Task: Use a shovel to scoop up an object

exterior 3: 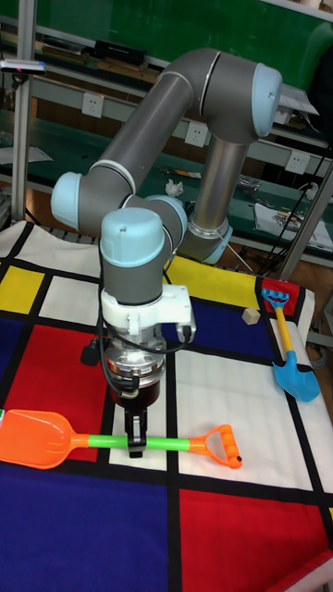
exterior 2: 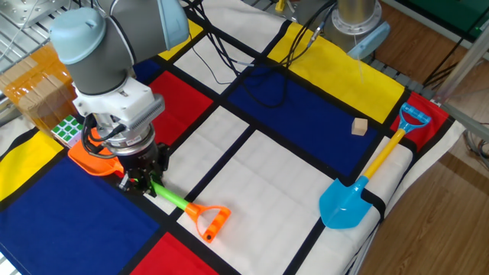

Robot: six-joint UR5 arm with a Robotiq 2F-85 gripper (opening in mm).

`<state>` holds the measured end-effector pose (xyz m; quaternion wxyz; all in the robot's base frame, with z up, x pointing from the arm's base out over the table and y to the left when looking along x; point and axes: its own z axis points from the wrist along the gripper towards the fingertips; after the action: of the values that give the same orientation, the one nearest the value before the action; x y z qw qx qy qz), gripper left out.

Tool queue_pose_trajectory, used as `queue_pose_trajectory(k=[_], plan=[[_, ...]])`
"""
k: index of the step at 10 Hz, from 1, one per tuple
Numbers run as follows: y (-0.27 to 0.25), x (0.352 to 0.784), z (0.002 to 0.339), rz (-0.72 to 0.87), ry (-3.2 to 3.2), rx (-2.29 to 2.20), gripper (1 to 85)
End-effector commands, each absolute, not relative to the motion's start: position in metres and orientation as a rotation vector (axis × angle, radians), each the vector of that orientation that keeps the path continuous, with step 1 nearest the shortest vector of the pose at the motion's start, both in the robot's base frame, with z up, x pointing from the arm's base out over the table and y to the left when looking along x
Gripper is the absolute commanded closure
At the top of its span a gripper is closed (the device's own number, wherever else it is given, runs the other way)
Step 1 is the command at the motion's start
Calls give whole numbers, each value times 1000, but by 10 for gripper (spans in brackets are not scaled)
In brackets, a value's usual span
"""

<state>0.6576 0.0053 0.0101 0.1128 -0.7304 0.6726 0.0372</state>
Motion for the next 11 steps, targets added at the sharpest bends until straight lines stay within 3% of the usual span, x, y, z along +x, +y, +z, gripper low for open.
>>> queue_pose_trajectory(k=[1, 11], plan=[[3, 655, 11, 124, 2011, -2119, 847], [3, 670, 13, 81, 2088, -1992, 847]])
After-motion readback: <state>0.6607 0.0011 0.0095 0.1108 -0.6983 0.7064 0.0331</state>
